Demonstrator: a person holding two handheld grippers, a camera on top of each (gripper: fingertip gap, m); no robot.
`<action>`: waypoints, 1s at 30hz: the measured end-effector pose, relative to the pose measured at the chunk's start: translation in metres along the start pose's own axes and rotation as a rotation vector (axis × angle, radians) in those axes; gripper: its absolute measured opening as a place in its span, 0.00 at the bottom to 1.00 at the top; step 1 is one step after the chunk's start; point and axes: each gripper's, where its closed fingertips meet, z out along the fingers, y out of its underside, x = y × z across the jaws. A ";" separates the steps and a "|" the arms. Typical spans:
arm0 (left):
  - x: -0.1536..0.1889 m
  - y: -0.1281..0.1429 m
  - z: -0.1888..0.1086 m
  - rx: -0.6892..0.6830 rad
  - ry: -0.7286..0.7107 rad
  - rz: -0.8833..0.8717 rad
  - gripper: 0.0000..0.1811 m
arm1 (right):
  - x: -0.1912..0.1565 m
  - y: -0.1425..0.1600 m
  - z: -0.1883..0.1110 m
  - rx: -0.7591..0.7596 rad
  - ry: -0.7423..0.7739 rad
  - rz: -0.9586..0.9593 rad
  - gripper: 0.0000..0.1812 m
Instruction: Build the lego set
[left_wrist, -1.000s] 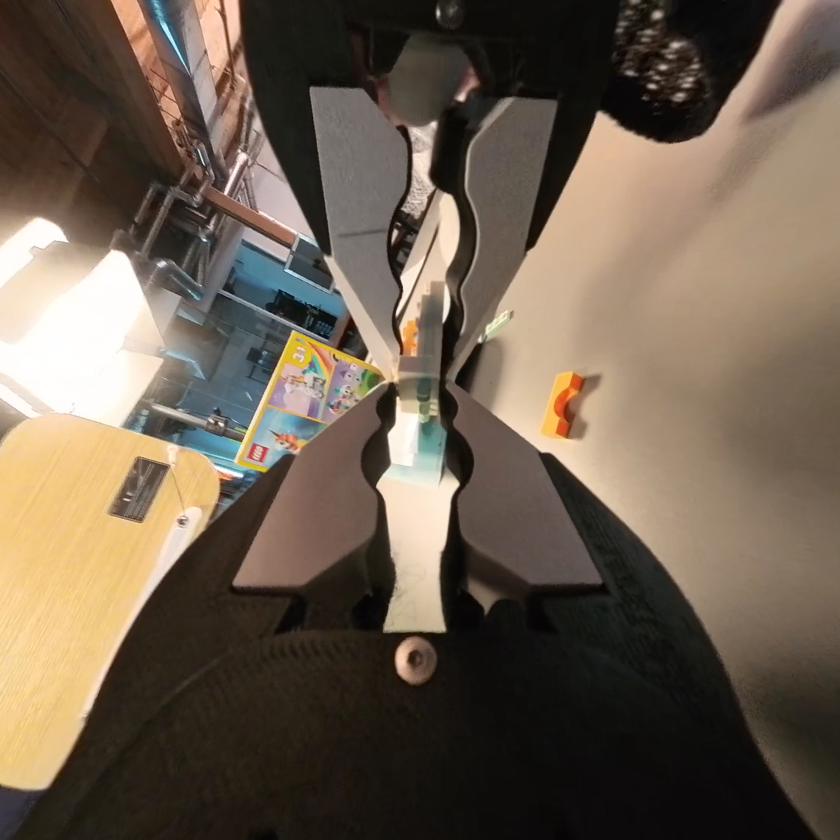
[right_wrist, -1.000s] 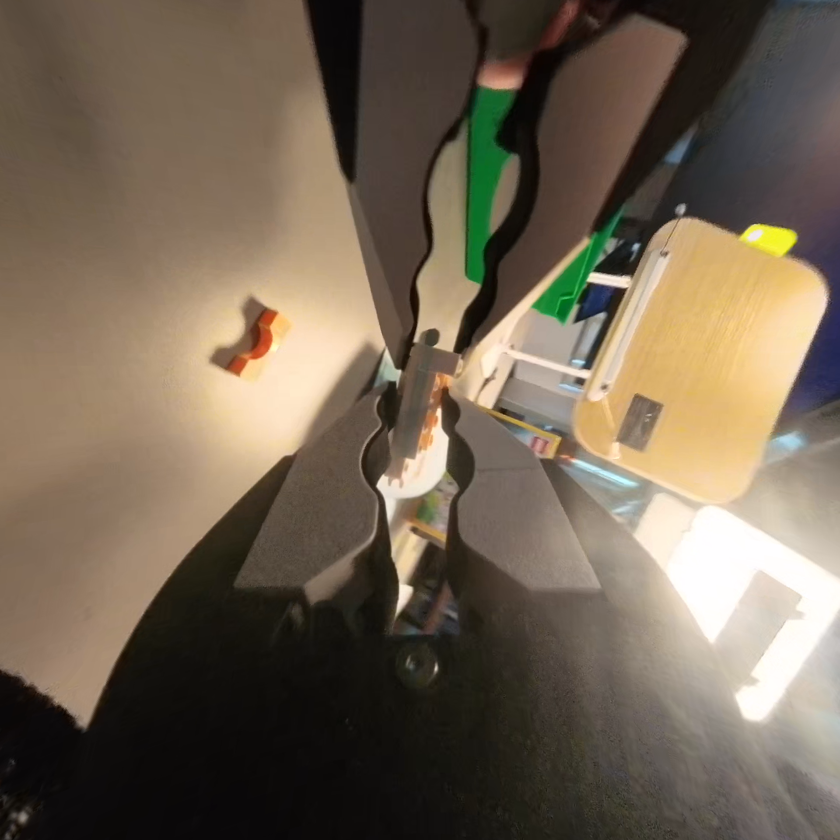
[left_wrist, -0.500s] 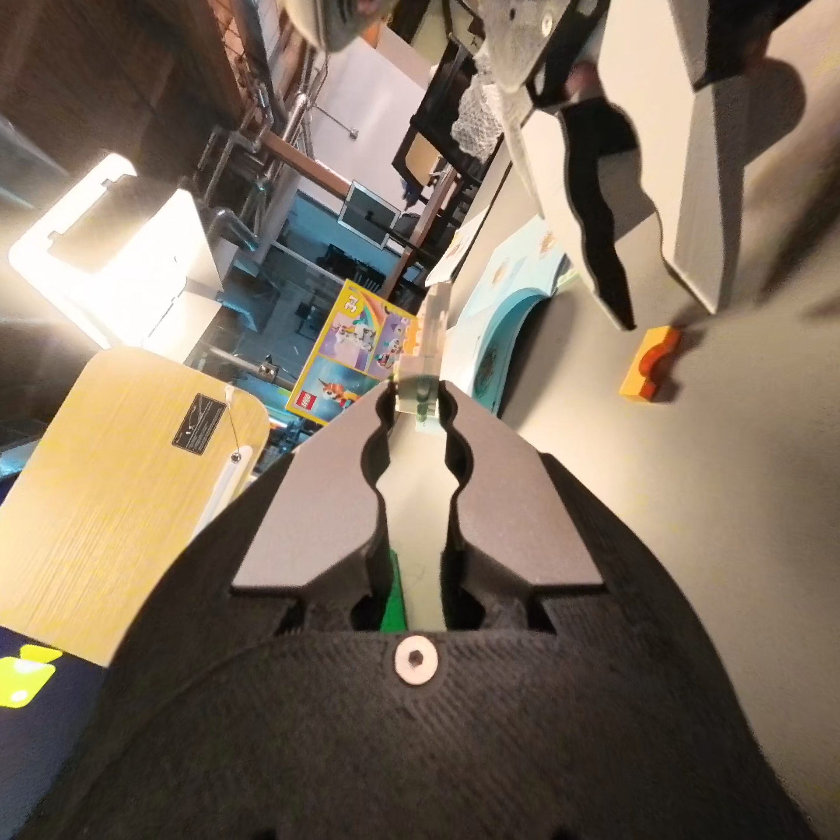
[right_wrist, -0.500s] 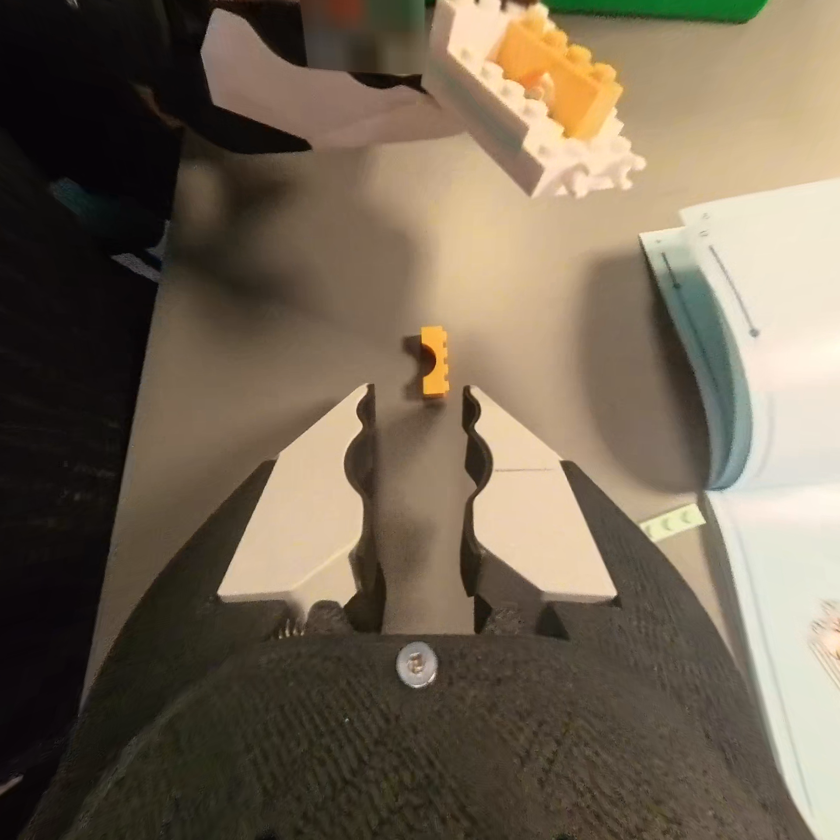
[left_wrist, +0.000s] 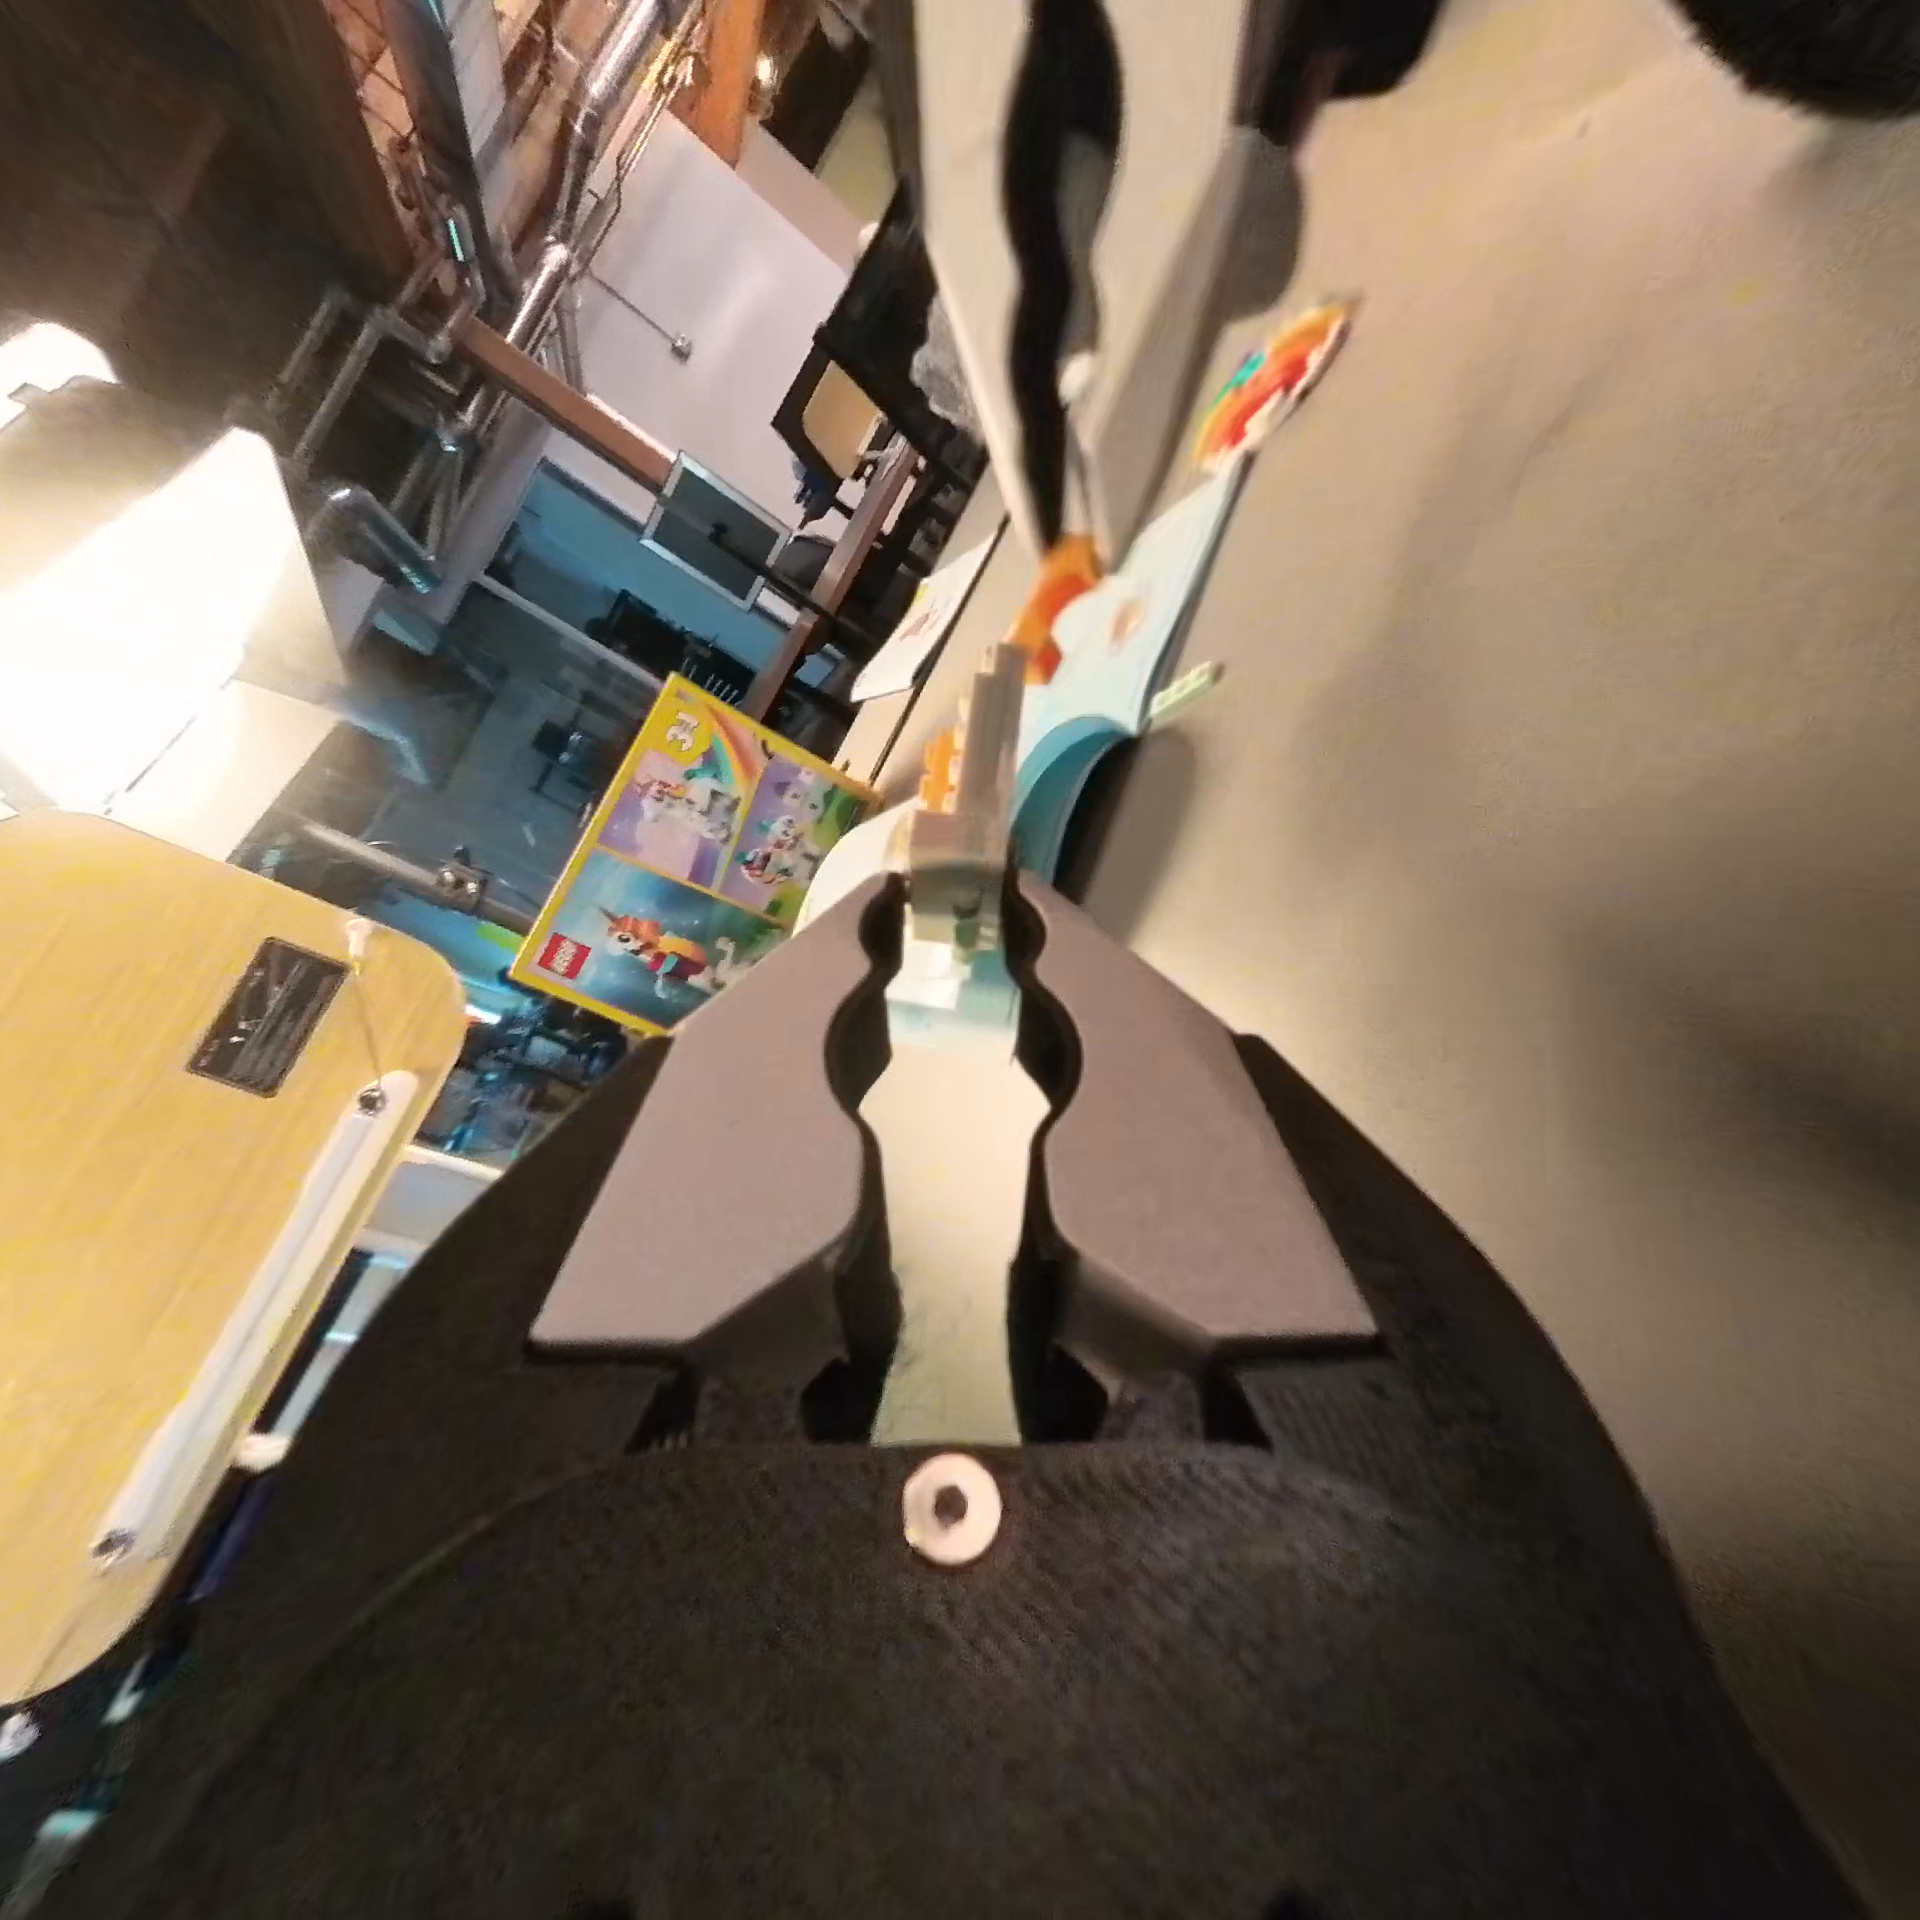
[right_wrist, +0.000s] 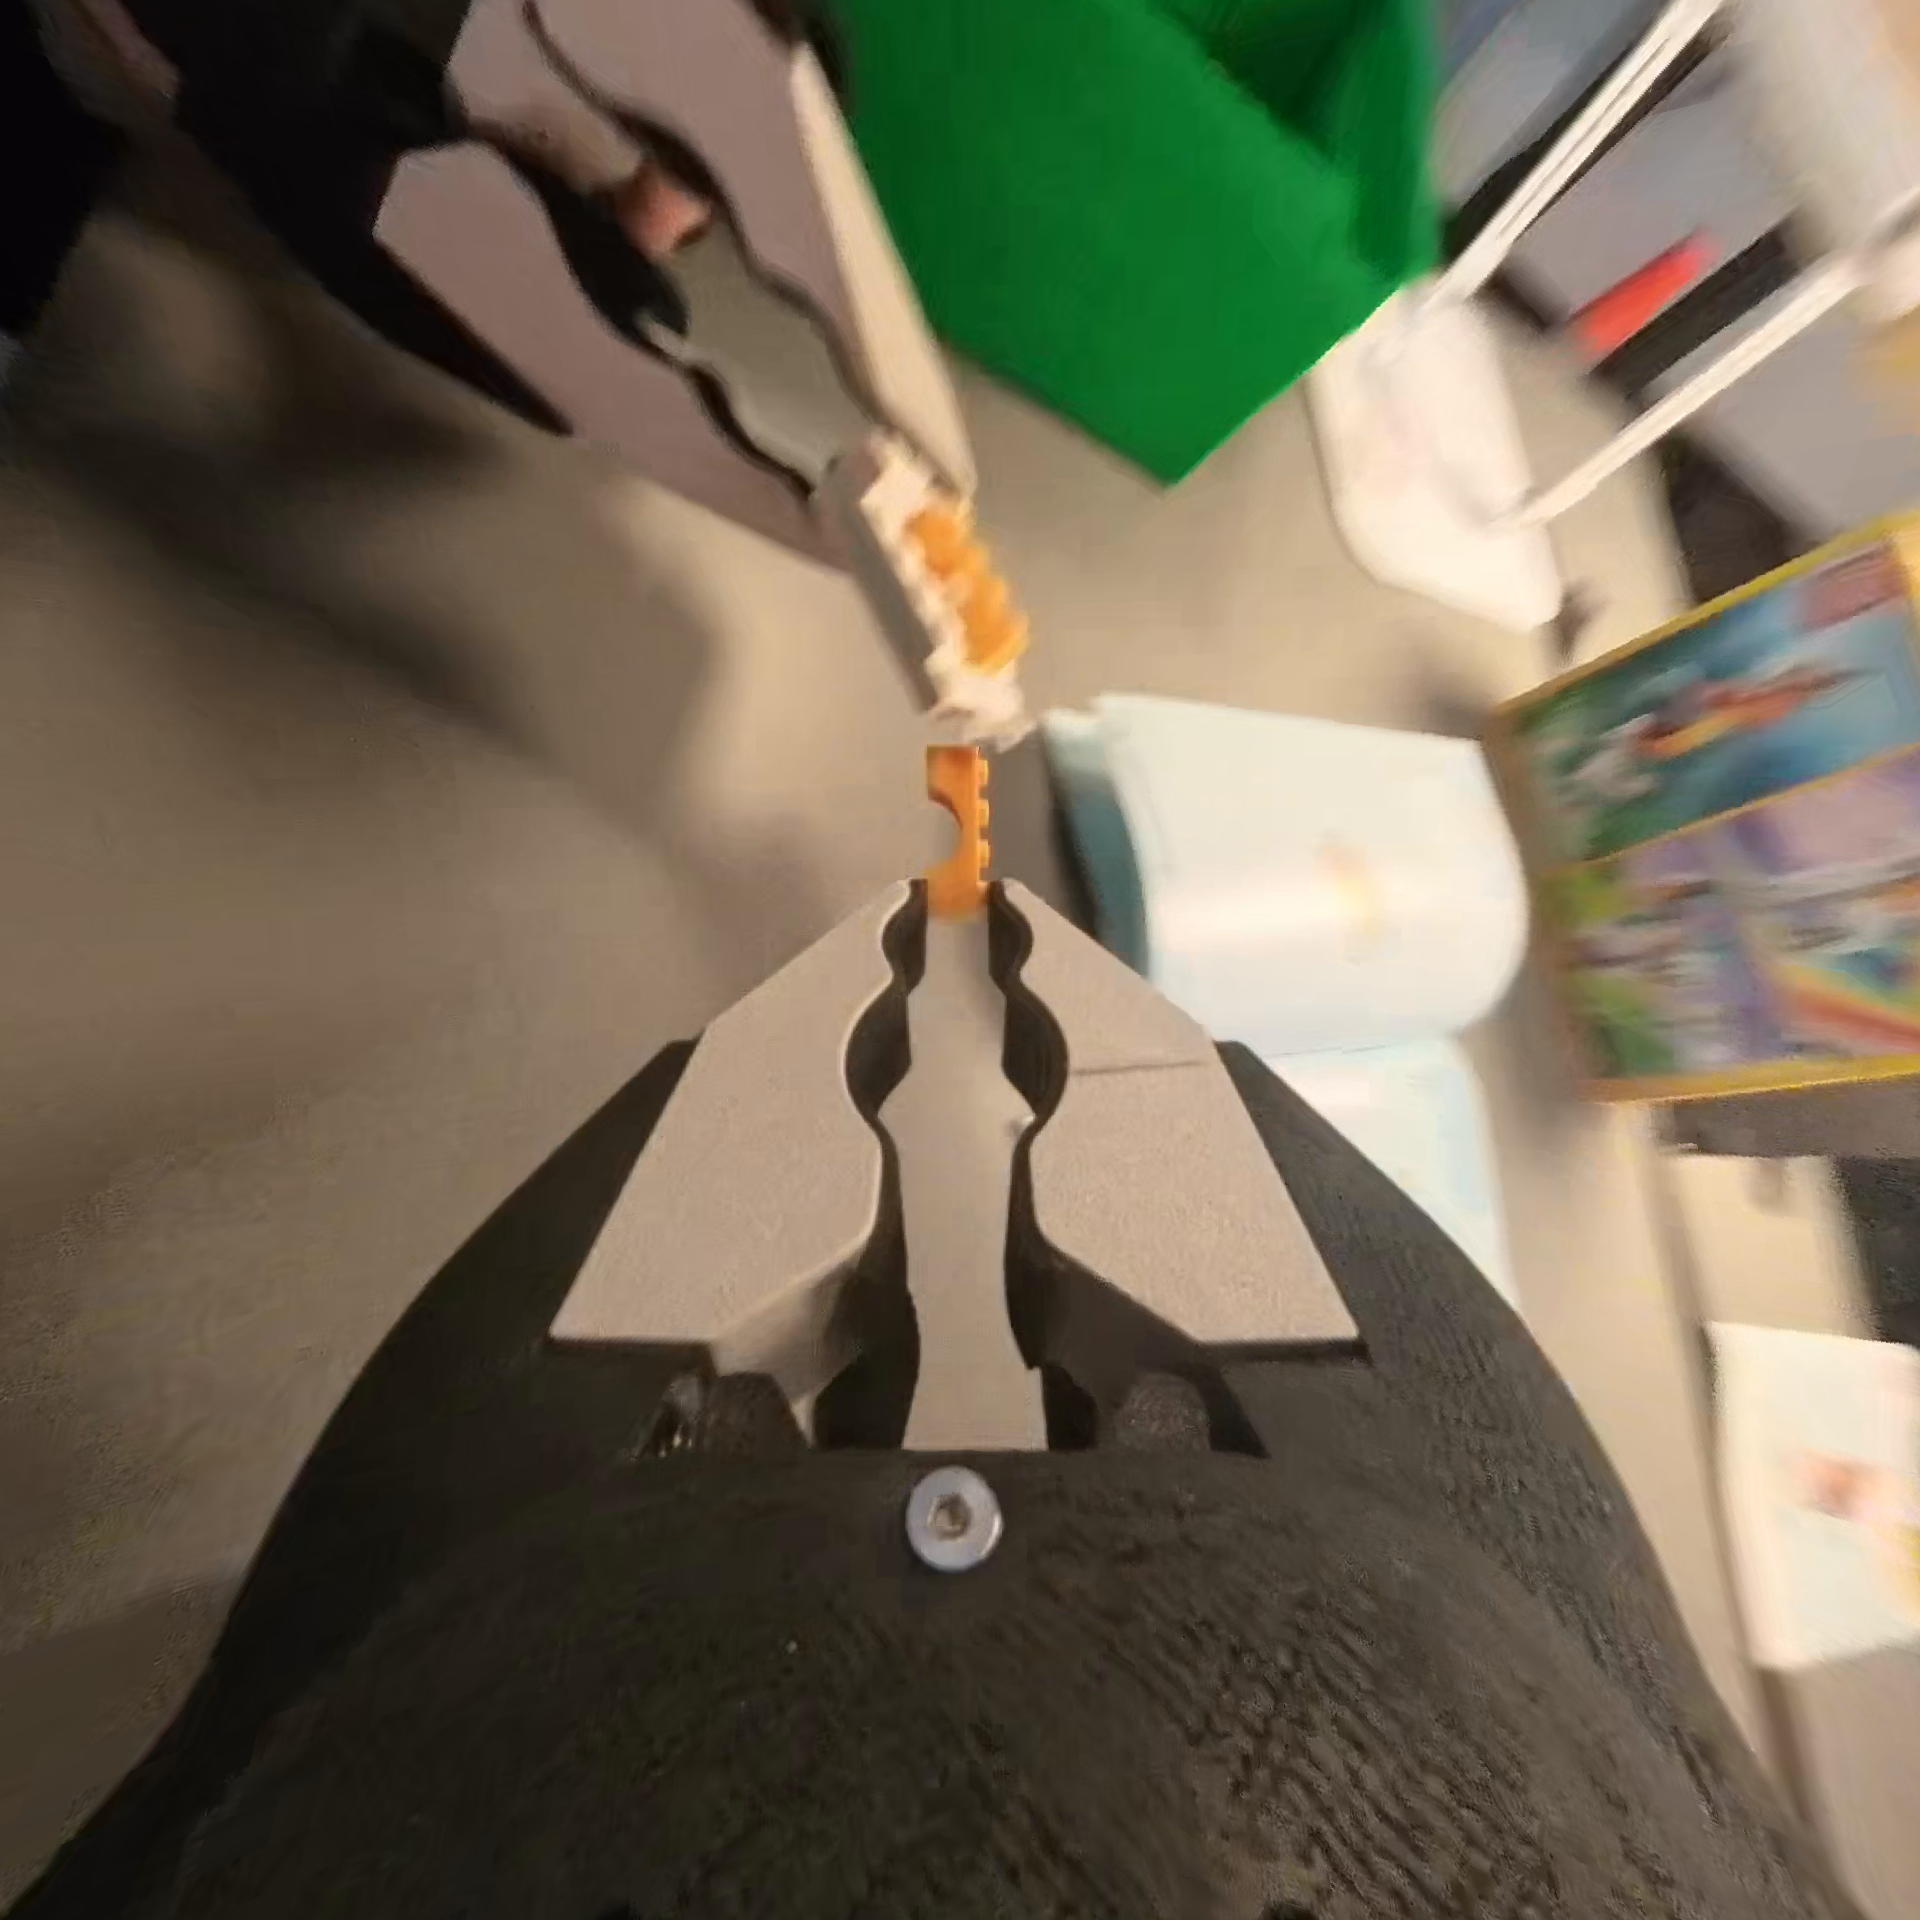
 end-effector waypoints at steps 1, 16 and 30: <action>0.001 -0.004 -0.001 0.027 0.019 -0.019 0.10 | 0.007 -0.008 -0.008 0.018 0.035 -0.066 0.05; 0.013 -0.021 -0.007 0.140 0.116 -0.077 0.10 | -0.010 -0.047 -0.004 -0.026 -0.143 -0.487 0.05; 0.024 -0.024 -0.006 0.139 0.138 -0.011 0.10 | -0.022 -0.039 -0.004 -0.134 -0.336 -0.657 0.08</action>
